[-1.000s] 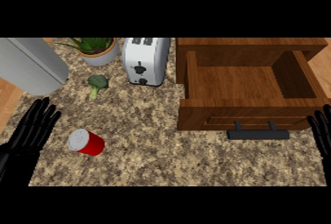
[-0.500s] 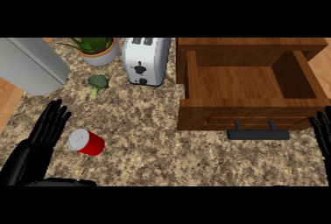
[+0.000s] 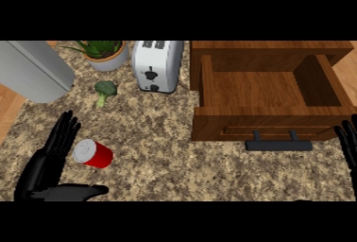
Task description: Pick up the can, place it into the drawer and close the drawer
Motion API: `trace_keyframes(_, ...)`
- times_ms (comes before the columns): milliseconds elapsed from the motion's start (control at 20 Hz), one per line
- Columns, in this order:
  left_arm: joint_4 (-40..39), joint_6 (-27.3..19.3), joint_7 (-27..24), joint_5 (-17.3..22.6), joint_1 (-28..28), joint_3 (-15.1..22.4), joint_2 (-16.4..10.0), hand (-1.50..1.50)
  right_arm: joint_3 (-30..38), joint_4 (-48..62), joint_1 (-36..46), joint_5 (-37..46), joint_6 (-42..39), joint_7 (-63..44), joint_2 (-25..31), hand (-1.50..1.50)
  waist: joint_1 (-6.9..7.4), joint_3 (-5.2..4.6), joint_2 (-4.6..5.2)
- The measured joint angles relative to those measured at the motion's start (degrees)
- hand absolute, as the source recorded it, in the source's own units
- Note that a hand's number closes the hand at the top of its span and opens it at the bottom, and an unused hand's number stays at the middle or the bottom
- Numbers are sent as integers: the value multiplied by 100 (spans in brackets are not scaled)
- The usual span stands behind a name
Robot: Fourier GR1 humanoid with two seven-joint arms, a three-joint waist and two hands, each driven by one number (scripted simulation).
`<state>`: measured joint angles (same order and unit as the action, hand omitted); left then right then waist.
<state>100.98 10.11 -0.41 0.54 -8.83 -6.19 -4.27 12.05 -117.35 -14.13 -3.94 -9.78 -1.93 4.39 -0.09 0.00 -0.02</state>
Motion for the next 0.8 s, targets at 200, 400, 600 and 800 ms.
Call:
trace_keyframes(200,-457,172,-500,38,-103,-247,-150,-150,81,61,-16,-46,-80,63,-8,-150,2,-1,0)
trace_keyframes(400,-954,239,-769,14,39,-427,-262,-150,48,8,28,34,-59,1,-84,-150,1,0,0)
trace_keyframes(600,-1447,269,-1191,-104,81,-481,-285,-150,88,101,159,57,-65,-14,-85,-150,2,-1,1)
trace_keyframes(800,-1899,369,-1472,-99,175,-594,-377,-150,27,57,36,137,-82,62,-204,-150,-3,-1,1)
